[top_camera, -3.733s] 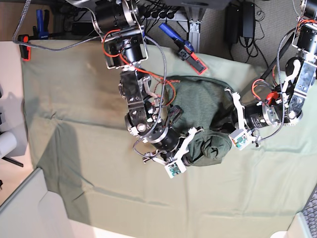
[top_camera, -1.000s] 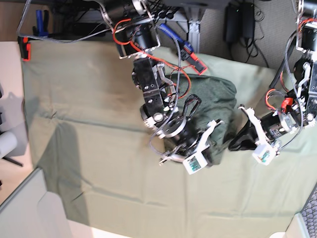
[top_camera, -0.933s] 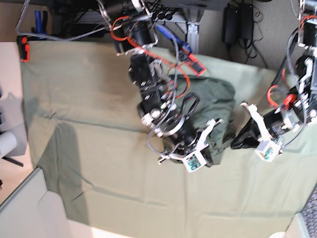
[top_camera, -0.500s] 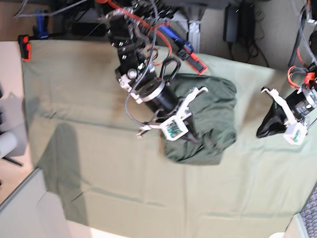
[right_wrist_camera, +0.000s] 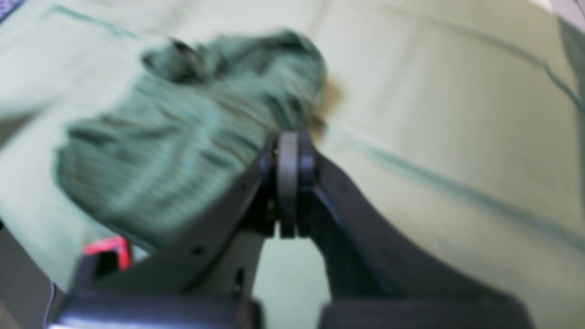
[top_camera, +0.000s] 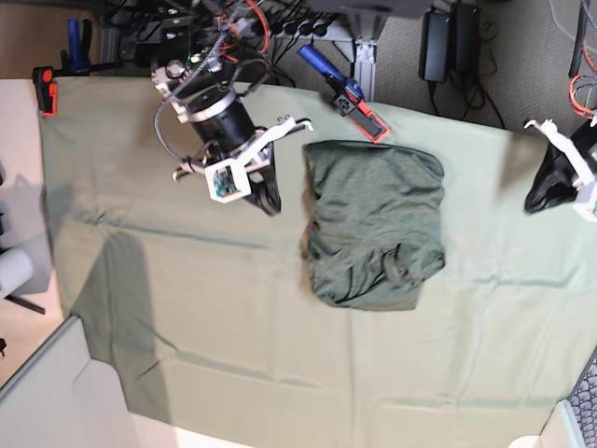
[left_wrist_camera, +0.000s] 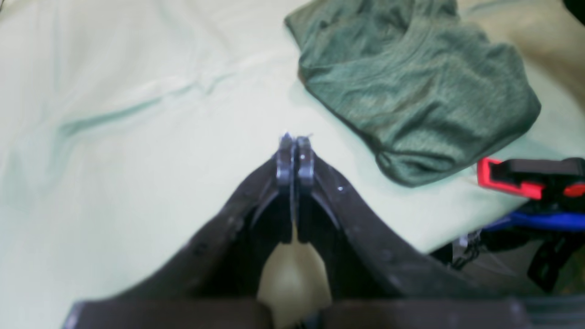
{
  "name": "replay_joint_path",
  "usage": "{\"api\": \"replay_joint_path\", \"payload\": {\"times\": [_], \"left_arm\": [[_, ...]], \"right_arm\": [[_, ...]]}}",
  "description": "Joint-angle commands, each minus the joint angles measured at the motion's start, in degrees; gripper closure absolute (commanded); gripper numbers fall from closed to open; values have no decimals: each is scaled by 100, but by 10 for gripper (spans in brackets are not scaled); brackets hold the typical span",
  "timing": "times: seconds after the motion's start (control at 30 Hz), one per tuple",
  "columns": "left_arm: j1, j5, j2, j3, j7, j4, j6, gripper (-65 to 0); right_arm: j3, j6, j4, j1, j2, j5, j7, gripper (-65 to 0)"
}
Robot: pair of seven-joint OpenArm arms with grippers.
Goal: Fold the T-shirt properly
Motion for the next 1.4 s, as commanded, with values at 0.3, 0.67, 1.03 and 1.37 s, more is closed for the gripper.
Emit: {"api": "replay_joint_path", "payload": {"times": [0.3, 0.67, 1.03, 1.37], "left_arm": [[997, -103, -68, -629, -52, 98, -52, 0], [1829, 61, -66, -673, -7, 70, -52, 0], [1904, 138, -66, -673, 496, -1270, -52, 0], [1766, 402, -68, -505, 603, -2839, -52, 0]], "right_arm": [[1102, -2, 120, -1158, 15, 728, -37, 0], [1460, -7, 120, -2017, 15, 962, -219, 0], [1460, -9, 109, -2933, 94, 1394, -479, 0], [1456, -17, -1377, -3139, 114, 1602, -636, 0]]}}
